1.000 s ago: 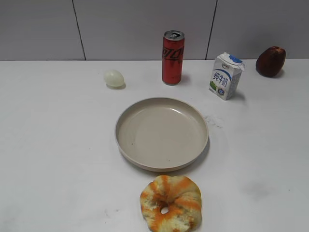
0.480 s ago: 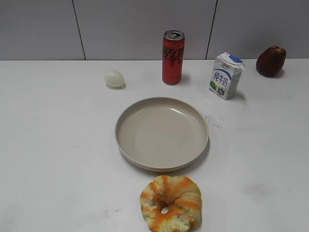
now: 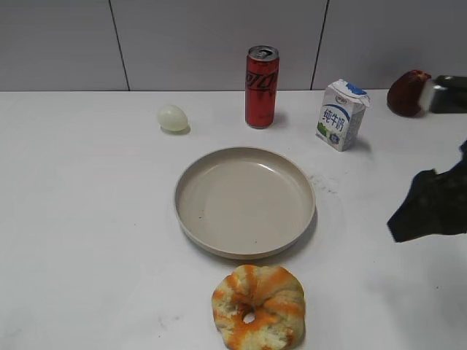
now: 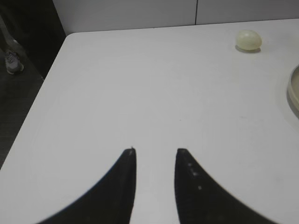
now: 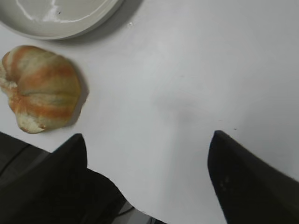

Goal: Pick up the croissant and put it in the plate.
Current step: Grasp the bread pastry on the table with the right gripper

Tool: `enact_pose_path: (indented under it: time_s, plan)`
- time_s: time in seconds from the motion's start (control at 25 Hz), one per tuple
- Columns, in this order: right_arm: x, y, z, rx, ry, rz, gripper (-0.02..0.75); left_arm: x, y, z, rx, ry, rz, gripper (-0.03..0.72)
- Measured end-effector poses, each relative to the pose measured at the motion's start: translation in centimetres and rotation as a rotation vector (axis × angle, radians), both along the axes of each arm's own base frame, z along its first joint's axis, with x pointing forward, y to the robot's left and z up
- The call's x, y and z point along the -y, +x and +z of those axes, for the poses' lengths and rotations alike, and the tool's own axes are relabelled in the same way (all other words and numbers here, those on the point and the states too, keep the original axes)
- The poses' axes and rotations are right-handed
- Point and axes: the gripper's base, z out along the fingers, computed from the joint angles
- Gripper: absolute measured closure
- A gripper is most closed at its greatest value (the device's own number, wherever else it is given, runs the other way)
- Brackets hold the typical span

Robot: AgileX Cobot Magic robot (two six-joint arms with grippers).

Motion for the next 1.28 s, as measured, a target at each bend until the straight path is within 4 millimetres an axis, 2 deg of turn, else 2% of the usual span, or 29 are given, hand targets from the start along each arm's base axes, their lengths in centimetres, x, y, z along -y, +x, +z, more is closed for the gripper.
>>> enact_pose_path:
  time_s: [0.24,0.36,0.56,0.76,0.92,1.12,1.2,1.28]
  plan:
    - [-7.4,-0.2,-3.0,-0.047,-0.021,0.229,0.133,0.0,0.0,0.0,0.0,0.0,0.0,0.461]
    - [-10.0,-0.5,-5.2,-0.1,-0.045,0.282,0.134,0.0,0.0,0.0,0.0,0.0,0.0,0.461]
    - [-13.0,-0.3,-8.8,-0.201,-0.097,0.316,0.134,0.0,0.0,0.0,0.0,0.0,0.0,0.461]
    - [-14.6,1.2,-10.8,-0.254,-0.1,0.277,0.134,0.0,0.0,0.0,0.0,0.0,0.0,0.461]
    - [-15.1,1.7,-12.1,-0.298,-0.12,0.267,0.135,0.0,0.0,0.0,0.0,0.0,0.0,0.461]
    - [-15.4,1.9,-12.7,-0.334,-0.136,0.252,0.142,0.0,0.0,0.0,0.0,0.0,0.0,0.461]
    - [-15.3,2.0,-12.7,-0.338,-0.138,0.247,0.162,0.0,0.0,0.0,0.0,0.0,0.0,0.461]
    - [-15.2,2.0,-12.8,-0.341,-0.151,0.255,0.228,0.0,0.0,0.0,0.0,0.0,0.0,0.461]
